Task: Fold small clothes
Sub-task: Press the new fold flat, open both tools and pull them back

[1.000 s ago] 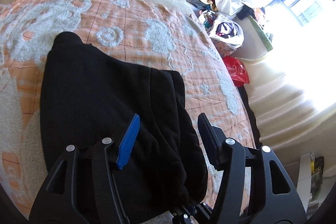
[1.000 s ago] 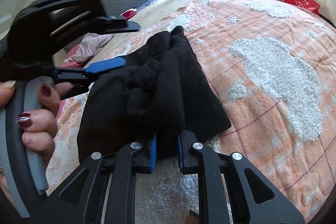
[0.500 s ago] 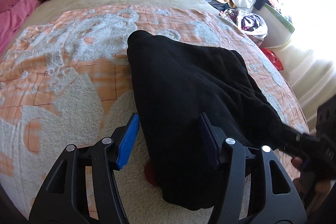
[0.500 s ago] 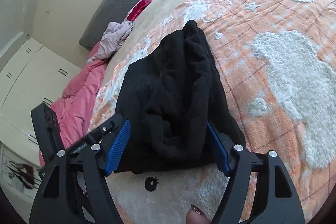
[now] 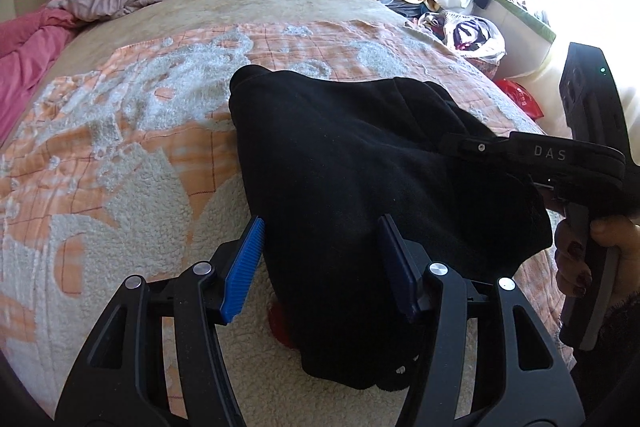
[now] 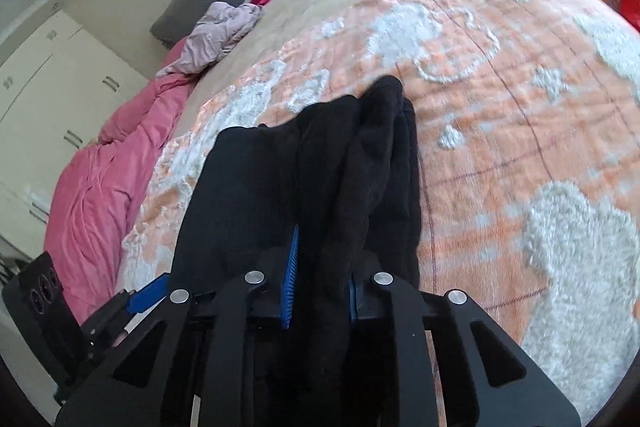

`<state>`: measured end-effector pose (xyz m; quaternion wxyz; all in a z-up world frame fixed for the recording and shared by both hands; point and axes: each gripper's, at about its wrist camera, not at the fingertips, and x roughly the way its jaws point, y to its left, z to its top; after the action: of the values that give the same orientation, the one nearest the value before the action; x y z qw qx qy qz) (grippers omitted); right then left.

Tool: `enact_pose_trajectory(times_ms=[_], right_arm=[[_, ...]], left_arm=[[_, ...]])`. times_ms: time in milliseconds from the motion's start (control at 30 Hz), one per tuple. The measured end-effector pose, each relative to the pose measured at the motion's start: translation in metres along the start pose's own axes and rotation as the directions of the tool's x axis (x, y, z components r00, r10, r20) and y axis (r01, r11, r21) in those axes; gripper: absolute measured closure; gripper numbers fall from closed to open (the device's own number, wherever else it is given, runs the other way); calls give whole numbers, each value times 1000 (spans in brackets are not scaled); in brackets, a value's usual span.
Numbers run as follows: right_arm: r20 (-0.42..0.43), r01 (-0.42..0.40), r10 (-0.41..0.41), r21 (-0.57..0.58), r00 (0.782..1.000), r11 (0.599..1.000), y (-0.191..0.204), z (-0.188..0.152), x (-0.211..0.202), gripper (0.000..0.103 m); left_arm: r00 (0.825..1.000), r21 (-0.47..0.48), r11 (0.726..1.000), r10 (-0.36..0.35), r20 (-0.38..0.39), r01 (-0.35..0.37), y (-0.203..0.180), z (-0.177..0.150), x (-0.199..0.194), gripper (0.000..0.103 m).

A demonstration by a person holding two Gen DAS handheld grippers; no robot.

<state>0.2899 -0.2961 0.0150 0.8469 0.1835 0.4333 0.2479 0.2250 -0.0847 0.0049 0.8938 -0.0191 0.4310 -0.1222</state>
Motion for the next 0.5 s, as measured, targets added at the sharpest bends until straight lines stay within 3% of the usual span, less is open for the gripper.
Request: enact_pose_trajectory(times_ms=[100, 200, 300, 500], right_arm=[[81, 49, -42, -96, 996, 994, 8, 1, -13, 86], [-2, 97, -97, -43, 995, 994, -12, -6, 8, 86], [-27, 54, -52, 59, 998, 997, -30, -10, 17, 83], [-59, 37, -32, 88, 998, 995, -33, -17, 10, 70]], left_arm=[[1000, -15, 1000, -28, -5, 27, -3, -2, 1, 54], [999, -8, 1000, -28, -15, 28, -8, -6, 6, 53], [1000, 3, 1000, -15, -13, 15, -12, -8, 8, 53], [1000, -14, 1000, -19, -21, 19, -9, -8, 8, 52]])
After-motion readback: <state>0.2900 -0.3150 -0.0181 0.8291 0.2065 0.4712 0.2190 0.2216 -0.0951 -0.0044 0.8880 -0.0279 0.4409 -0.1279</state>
